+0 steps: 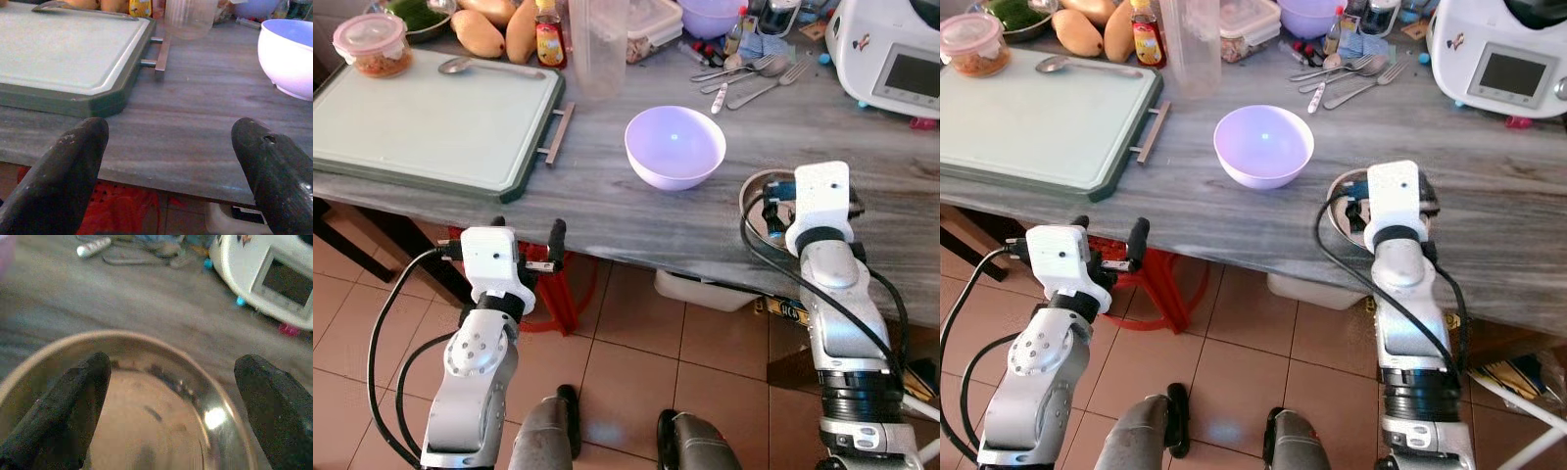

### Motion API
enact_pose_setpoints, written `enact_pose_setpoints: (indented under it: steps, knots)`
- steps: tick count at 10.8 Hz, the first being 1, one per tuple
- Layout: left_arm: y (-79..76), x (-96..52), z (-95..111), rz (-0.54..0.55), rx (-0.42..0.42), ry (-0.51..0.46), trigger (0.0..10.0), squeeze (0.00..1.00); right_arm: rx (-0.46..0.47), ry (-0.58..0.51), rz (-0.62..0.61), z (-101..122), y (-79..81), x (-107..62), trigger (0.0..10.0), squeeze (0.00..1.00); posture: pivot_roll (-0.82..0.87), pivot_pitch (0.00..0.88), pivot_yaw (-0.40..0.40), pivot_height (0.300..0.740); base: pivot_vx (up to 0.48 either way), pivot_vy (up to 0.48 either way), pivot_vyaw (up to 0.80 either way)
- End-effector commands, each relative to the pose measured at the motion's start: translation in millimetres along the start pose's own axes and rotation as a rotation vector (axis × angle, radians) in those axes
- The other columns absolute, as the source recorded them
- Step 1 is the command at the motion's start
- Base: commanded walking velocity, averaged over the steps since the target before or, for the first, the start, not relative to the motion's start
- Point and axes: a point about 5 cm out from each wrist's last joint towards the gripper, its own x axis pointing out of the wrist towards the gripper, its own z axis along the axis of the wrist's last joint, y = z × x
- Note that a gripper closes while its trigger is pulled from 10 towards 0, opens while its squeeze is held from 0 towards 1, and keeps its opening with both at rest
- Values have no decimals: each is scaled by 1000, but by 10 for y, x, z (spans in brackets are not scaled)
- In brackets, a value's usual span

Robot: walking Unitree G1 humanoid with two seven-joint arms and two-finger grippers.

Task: Setting the table

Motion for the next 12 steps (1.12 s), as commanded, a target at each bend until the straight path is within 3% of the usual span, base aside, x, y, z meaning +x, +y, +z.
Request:
enact_pose_setpoints:
  steps: [1, 3, 4, 5, 6, 12]
  knots:
    - [3, -35, 4, -5, 8, 7, 10000, 0, 19, 51, -2, -83, -17, -11, 10000, 388, 28, 237, -22, 740, 0, 0, 0]
    - [-45, -61, -28, -21, 1, 21, 10000, 0, 76, 152, 32, -235, 39, -48, 10000, 376, 28, 238, -22, 740, 0, 0, 0]
    - [-47, -65, -31, -21, -1, 22, 10000, 0, 102, 185, 56, -279, 65, -63, 10000, 235, 27, 240, -22, 740, 0, 0, 0]
    - [-36, -59, -28, -18, -1, 23, 10000, 0, 101, 196, 117, -292, 129, -73, 10000, 169, 27, 241, -23, 740, 0, 0, 0]
    - [-33, -63, -27, -17, 0, 24, 10000, 0, 128, 228, 146, -314, 179, -100, 10000, 0, 26, 242, -25, 740, 0, 0, 0]
    - [-39, -62, -41, -16, -1, 38, 10000, 0, 237, 232, 234, -190, 300, -128, 10000, 0, 24, 245, -26, 740, 0, 0, 0]
